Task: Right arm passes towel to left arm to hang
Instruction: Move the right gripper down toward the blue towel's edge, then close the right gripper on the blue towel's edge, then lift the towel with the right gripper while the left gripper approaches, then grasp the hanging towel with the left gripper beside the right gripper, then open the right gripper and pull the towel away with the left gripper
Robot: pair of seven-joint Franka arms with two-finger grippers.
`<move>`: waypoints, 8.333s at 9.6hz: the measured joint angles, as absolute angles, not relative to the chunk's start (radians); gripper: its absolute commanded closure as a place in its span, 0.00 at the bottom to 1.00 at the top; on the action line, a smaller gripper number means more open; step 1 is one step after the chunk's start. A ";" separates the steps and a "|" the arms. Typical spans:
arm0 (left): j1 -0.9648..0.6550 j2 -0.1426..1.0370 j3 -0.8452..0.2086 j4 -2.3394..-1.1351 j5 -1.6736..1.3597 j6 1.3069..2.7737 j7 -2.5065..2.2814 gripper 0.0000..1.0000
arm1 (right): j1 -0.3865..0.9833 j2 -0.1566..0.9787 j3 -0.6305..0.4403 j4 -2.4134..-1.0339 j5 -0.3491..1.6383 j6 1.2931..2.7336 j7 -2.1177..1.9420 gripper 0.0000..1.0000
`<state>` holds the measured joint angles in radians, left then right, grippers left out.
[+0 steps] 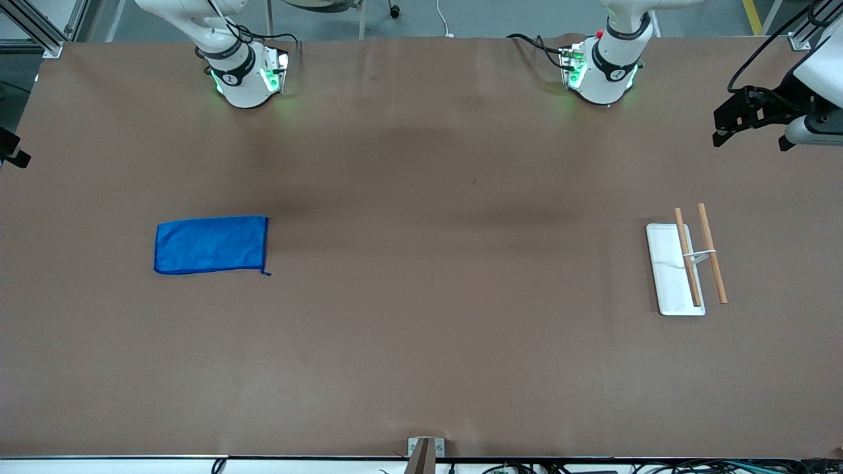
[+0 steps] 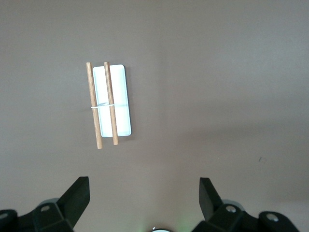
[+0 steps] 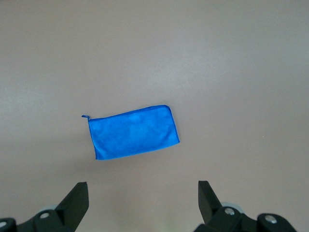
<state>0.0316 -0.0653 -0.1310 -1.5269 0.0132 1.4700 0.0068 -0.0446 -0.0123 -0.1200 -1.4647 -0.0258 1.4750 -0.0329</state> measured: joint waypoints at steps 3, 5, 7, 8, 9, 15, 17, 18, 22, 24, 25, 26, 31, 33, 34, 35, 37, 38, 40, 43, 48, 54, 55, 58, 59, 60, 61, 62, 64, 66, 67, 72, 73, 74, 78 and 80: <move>0.032 -0.065 -0.131 -1.527 0.013 1.470 0.007 0.00 | -0.045 -0.012 -0.120 -1.465 -0.026 1.475 -0.033 0.00; 0.032 -0.065 -0.130 -1.526 0.013 1.470 0.007 0.00 | -0.044 -0.005 -0.117 -1.468 -0.026 1.473 -0.035 0.00; 0.033 -0.065 -0.127 -1.526 0.013 1.469 0.007 0.00 | -0.028 0.037 -0.108 -1.520 -0.026 1.487 -0.038 0.00; 0.034 -0.065 -0.127 -1.526 0.013 1.465 0.007 0.00 | -0.014 0.070 -0.104 -1.581 -0.026 1.549 -0.038 0.00; 0.034 -0.065 -0.127 -1.526 0.013 1.460 0.007 0.00 | -0.004 0.097 -0.103 -1.665 -0.026 1.644 -0.038 0.00; 0.033 -0.065 -0.127 -1.525 0.013 1.447 0.007 0.00 | 0.007 0.158 -0.098 -2.215 -0.027 2.372 -0.092 0.01; 0.033 -0.065 -0.127 -1.525 0.013 1.445 0.007 0.00 | 0.006 0.236 -0.099 -2.295 -0.027 2.544 -0.114 0.03; 0.033 -0.065 -0.127 -1.525 0.013 1.444 0.007 0.00 | 0.005 0.267 -0.099 -2.323 -0.027 2.623 -0.124 0.04; 0.034 -0.065 -0.127 -1.525 0.013 1.442 0.007 0.00 | 0.004 0.345 -0.100 -2.374 -0.027 2.762 -0.131 0.19; 0.034 -0.065 -0.127 -1.525 0.013 1.442 0.007 0.00 | 0.003 0.363 -0.100 -2.379 -0.027 2.785 -0.132 0.74; 0.034 -0.065 -0.127 -1.525 0.013 1.442 0.007 0.00 | 0.002 0.371 -0.100 -2.379 -0.027 2.790 -0.132 0.98; 0.034 -0.065 -0.127 -1.525 0.013 1.442 0.007 0.00 | 0.001 0.369 -0.099 -2.379 -0.027 2.792 -0.132 1.00; 0.034 -0.065 -0.126 -1.525 0.013 1.442 0.007 0.00 | 0.002 0.323 -0.098 -2.305 -0.027 2.553 -0.131 1.00; 0.034 -0.065 -0.126 -1.525 0.013 1.440 0.007 0.00 | 0.004 0.251 -0.087 -2.170 -0.026 2.280 -0.131 1.00; 0.035 -0.065 -0.126 -1.525 0.013 1.440 0.007 0.00 | 0.005 0.218 -0.068 -2.107 -0.026 2.185 -0.123 1.00; 0.035 -0.065 -0.126 -1.525 0.013 1.439 0.007 0.00 | 0.006 0.193 -0.038 -2.063 -0.025 2.127 -0.092 1.00; 0.034 -0.061 -0.129 -1.529 -0.020 1.435 0.009 0.00 | 0.010 0.176 0.066 -2.007 -0.022 2.073 0.013 1.00; 0.032 -0.044 -0.130 -1.538 -0.095 1.437 0.009 0.00 | 0.013 0.176 0.131 -1.986 -0.011 2.070 0.063 1.00; 0.023 0.031 -0.135 -1.586 -0.280 1.565 0.010 0.00 | 0.021 0.176 0.236 -1.927 0.155 2.077 0.104 1.00; -0.034 0.116 -0.160 -1.744 -0.541 1.853 0.066 0.00 | 0.024 0.177 0.366 -1.875 0.533 2.185 0.107 1.00; -0.046 0.348 -0.199 -1.804 -1.096 1.903 0.300 0.02 | 0.028 0.226 0.630 -1.824 1.012 2.475 0.111 1.00; -0.026 0.508 -0.208 -1.811 -1.442 1.592 0.567 0.23 | 0.050 0.291 0.724 -1.712 1.297 2.582 0.112 1.00; -0.017 0.526 -0.208 -1.811 -1.472 1.537 0.580 0.24 | 0.054 0.302 0.737 -1.706 1.299 2.600 0.112 1.00; -0.001 0.531 -0.209 -1.810 -1.513 1.471 0.582 0.26 | 0.056 0.316 0.740 -1.696 1.300 2.604 0.112 1.00; -0.002 0.532 -0.210 -1.810 -1.531 1.465 0.582 0.26 | 0.056 0.319 0.740 -1.695 1.300 2.604 0.112 1.00; -0.005 0.535 -0.212 -1.810 -1.550 1.463 0.591 0.27 | 0.056 0.319 0.740 -1.694 1.300 2.604 0.112 1.00; -0.010 0.543 -0.214 -1.810 -1.564 1.463 0.615 0.28 | 0.056 0.319 0.740 -1.694 1.300 2.604 0.112 1.00; -0.015 0.559 -0.215 -1.810 -1.575 1.462 0.642 0.29 | 0.056 0.319 0.740 -1.693 1.300 2.604 0.112 1.00; -0.015 0.582 -0.222 -1.810 -1.604 1.456 0.665 0.32 | 0.056 0.320 0.740 -1.693 1.301 2.604 0.112 1.00; -0.011 0.583 -0.249 -1.807 -1.624 1.454 0.666 0.34 | 0.056 0.320 0.742 -1.693 1.312 2.604 0.112 1.00; -0.010 0.583 -0.255 -1.806 -1.636 1.454 0.666 0.39 | 0.057 0.320 0.743 -1.693 1.313 2.605 0.112 1.00; 0.016 0.583 -0.257 -1.803 -1.643 1.420 0.666 0.74 | 0.057 0.320 0.745 -1.693 1.314 2.608 0.112 1.00; 0.018 0.582 -0.257 -1.803 -1.643 1.413 0.666 0.81 | 0.057 0.320 0.745 -1.693 1.314 2.608 0.112 1.00; 0.018 0.579 -0.257 -1.803 -1.643 1.411 0.666 0.93 | 0.057 0.320 0.745 -1.693 1.314 2.609 0.112 1.00; 0.039 0.544 -0.257 -1.796 -1.643 1.410 0.582 1.00 | 0.057 0.322 0.745 -1.693 1.314 2.609 0.112 0.49; 0.055 0.496 -0.255 -1.785 -1.640 1.411 0.468 1.00 | 0.057 0.323 0.744 -1.694 1.314 2.612 0.112 0.00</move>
<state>0.0546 0.4959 -0.2551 -1.7853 -1.6396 1.4112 0.4681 0.0567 0.3229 0.7445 -1.6942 1.3138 2.6121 0.1116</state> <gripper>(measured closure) 0.969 0.789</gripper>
